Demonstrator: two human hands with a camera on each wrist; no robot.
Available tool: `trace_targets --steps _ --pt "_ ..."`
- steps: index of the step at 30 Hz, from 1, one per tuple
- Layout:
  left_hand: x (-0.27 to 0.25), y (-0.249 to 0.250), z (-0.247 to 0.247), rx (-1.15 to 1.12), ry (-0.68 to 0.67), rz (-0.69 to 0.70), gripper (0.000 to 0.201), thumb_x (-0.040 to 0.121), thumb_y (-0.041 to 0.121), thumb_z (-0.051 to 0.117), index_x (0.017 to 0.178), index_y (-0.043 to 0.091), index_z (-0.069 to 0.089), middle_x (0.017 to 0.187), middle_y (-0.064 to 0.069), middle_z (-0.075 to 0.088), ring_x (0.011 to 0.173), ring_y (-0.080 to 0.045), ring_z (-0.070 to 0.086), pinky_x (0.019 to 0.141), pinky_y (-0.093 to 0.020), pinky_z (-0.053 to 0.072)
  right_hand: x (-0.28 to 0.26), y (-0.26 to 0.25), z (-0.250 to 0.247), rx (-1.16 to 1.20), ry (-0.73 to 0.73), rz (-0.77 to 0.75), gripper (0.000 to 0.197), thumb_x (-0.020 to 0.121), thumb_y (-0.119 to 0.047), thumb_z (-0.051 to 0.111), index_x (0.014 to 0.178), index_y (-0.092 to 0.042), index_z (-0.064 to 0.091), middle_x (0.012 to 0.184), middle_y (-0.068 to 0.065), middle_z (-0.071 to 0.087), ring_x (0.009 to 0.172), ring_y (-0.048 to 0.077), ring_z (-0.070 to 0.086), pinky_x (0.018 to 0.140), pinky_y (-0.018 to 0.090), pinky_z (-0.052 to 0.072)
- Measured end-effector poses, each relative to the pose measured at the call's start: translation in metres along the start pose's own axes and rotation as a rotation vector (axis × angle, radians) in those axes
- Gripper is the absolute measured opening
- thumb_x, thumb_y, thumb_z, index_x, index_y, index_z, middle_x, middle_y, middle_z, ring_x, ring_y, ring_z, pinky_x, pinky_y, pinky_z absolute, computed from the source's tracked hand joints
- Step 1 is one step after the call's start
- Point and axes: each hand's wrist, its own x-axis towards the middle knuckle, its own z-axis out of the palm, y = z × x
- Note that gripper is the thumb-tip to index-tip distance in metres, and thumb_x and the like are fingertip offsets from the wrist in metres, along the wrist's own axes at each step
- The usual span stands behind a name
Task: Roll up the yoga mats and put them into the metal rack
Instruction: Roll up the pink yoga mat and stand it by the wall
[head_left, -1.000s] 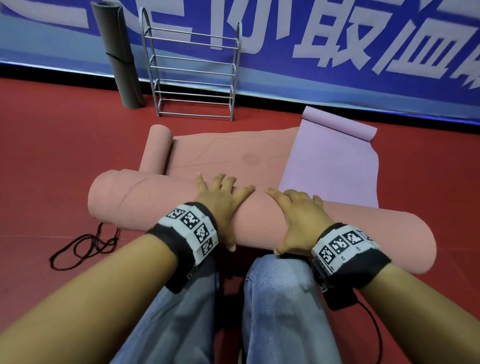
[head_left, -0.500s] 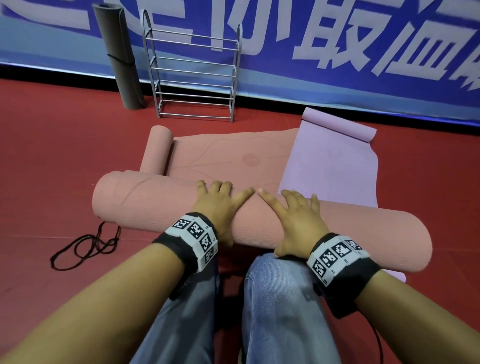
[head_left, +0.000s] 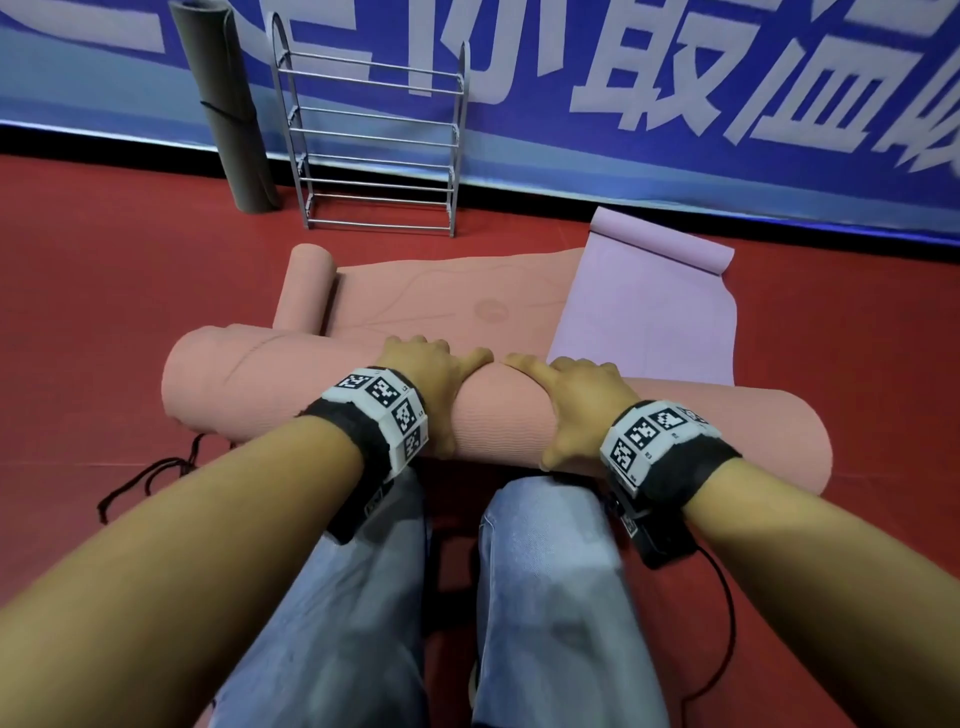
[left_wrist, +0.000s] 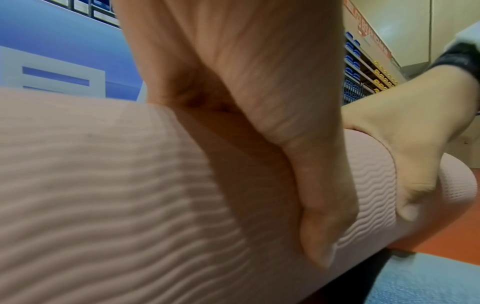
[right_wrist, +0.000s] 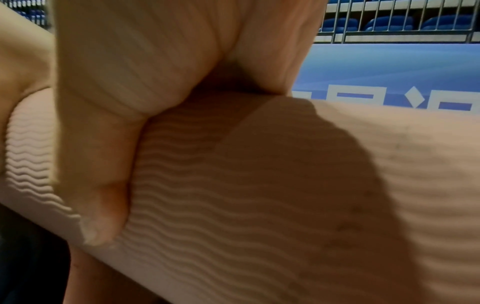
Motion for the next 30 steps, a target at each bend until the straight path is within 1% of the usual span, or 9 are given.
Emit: trace_targets --steps 5,8,11,16,18,20,23,27,30 --pt "-0.007 -0.002 -0.012 -0.046 -0.046 0.016 0.101 0.042 0.057 0.079 0.129 0.045 0.029 0.100 0.001 0.059 0.095 -0.026 0.058 0.086 -0.044 0.050 -0.007 -0.002 -0.009 0.024 -0.010 -0.026 0.120 0.052 -0.050 0.084 0.145 -0.048 0.008 0.110 0.002 0.058 0.101 0.025 0.056 0.089 0.042 0.042" --pt "-0.009 -0.007 -0.025 -0.124 -0.147 0.052 0.102 0.037 0.051 0.084 0.126 0.045 0.034 0.090 0.005 0.059 0.083 -0.019 0.060 0.080 -0.039 0.055 -0.011 -0.003 -0.023 0.090 -0.057 -0.060 0.121 0.046 -0.049 0.086 0.141 -0.052 0.010 0.106 0.001 0.061 0.096 0.026 0.060 0.087 0.041 0.049" --pt "-0.011 -0.014 -0.038 -0.220 -0.251 0.083 0.102 0.043 0.046 0.091 0.129 0.043 0.037 0.085 0.014 0.060 0.085 -0.015 0.061 0.083 -0.034 0.053 -0.016 0.002 -0.040 0.171 -0.159 -0.098 0.126 0.044 -0.045 0.093 0.144 -0.049 0.016 0.103 -0.002 0.059 0.096 0.023 0.059 0.088 0.035 0.051" --pt "-0.011 -0.019 -0.031 -0.372 -0.440 0.078 0.112 0.044 0.035 0.097 0.136 0.043 0.035 0.112 0.011 0.063 0.106 -0.013 0.059 0.099 -0.040 0.049 -0.016 0.000 -0.046 0.256 -0.308 -0.126 0.127 0.047 -0.037 0.096 0.147 -0.048 0.018 0.109 -0.006 0.053 0.102 0.017 0.054 0.093 0.027 0.047" --pt "-0.011 -0.015 -0.026 -0.308 -0.403 0.071 0.123 0.042 0.043 0.096 0.142 0.048 0.025 0.129 0.007 0.055 0.117 -0.017 0.053 0.105 -0.044 0.043 -0.011 0.002 -0.034 0.309 -0.343 -0.108 0.128 0.043 -0.039 0.096 0.143 -0.054 0.019 0.117 -0.007 0.056 0.108 0.016 0.055 0.099 0.029 0.046" --pt "-0.015 -0.010 -0.027 -0.167 -0.315 0.052 0.129 0.044 0.053 0.091 0.147 0.050 0.012 0.140 0.001 0.043 0.130 -0.025 0.041 0.107 -0.056 0.031 -0.004 0.007 -0.026 0.347 -0.358 -0.092 0.130 0.036 -0.043 0.095 0.141 -0.057 0.019 0.127 -0.008 0.056 0.116 0.016 0.053 0.103 0.031 0.044" --pt "-0.023 0.004 -0.024 -0.094 -0.271 0.057 0.130 0.050 0.049 0.089 0.147 0.047 0.003 0.140 -0.007 0.036 0.133 -0.031 0.033 0.101 -0.074 0.018 0.002 0.013 -0.025 0.381 -0.393 -0.086 0.134 0.040 -0.037 0.097 0.146 -0.053 0.016 0.138 -0.010 0.049 0.124 0.014 0.047 0.110 0.031 0.038" --pt "-0.026 0.014 -0.015 -0.067 -0.243 0.052 0.134 0.045 0.048 0.092 0.148 0.042 0.006 0.136 -0.009 0.039 0.128 -0.033 0.037 0.104 -0.074 0.018 0.004 0.014 -0.025 0.448 -0.457 -0.075 0.132 0.048 -0.027 0.097 0.148 -0.050 0.015 0.139 -0.011 0.045 0.128 0.013 0.045 0.110 0.032 0.038" --pt "-0.019 0.010 -0.018 -0.101 -0.243 0.064 0.131 0.042 0.050 0.092 0.146 0.043 0.012 0.131 -0.005 0.043 0.122 -0.030 0.043 0.102 -0.067 0.029 0.010 0.012 -0.026 0.406 -0.448 -0.073 0.131 0.049 -0.032 0.095 0.149 -0.049 0.013 0.142 -0.006 0.037 0.132 0.017 0.038 0.111 0.038 0.038"
